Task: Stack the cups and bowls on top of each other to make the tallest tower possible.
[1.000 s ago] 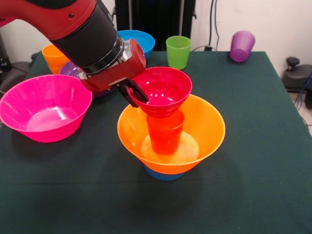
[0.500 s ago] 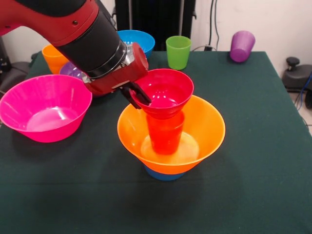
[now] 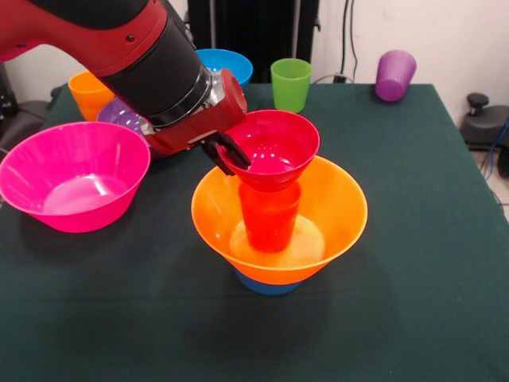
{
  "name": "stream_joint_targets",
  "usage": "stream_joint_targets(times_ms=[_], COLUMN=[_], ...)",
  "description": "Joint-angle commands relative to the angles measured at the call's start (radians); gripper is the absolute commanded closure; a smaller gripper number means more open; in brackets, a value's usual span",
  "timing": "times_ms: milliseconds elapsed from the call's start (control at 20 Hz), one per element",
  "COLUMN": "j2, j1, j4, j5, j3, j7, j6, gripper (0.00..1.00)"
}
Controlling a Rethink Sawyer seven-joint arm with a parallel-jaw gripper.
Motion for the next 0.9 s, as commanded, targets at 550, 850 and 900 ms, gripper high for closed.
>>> stream_joint_targets(times_ms=[550,850,900], j2=[0.044,0.039,0.043], j1=[0.032,0.029,0.030], j4=[-0.025,0.000,-0.001], j5=[-0.057,-0.062,-0.063], j3=[-0.056,-0.059,-0.059], j7=[-0.093,-0.069,-0.070], j6=[-0.060,-0.107,-0.111], gripper=[1.00,1.00,1.00])
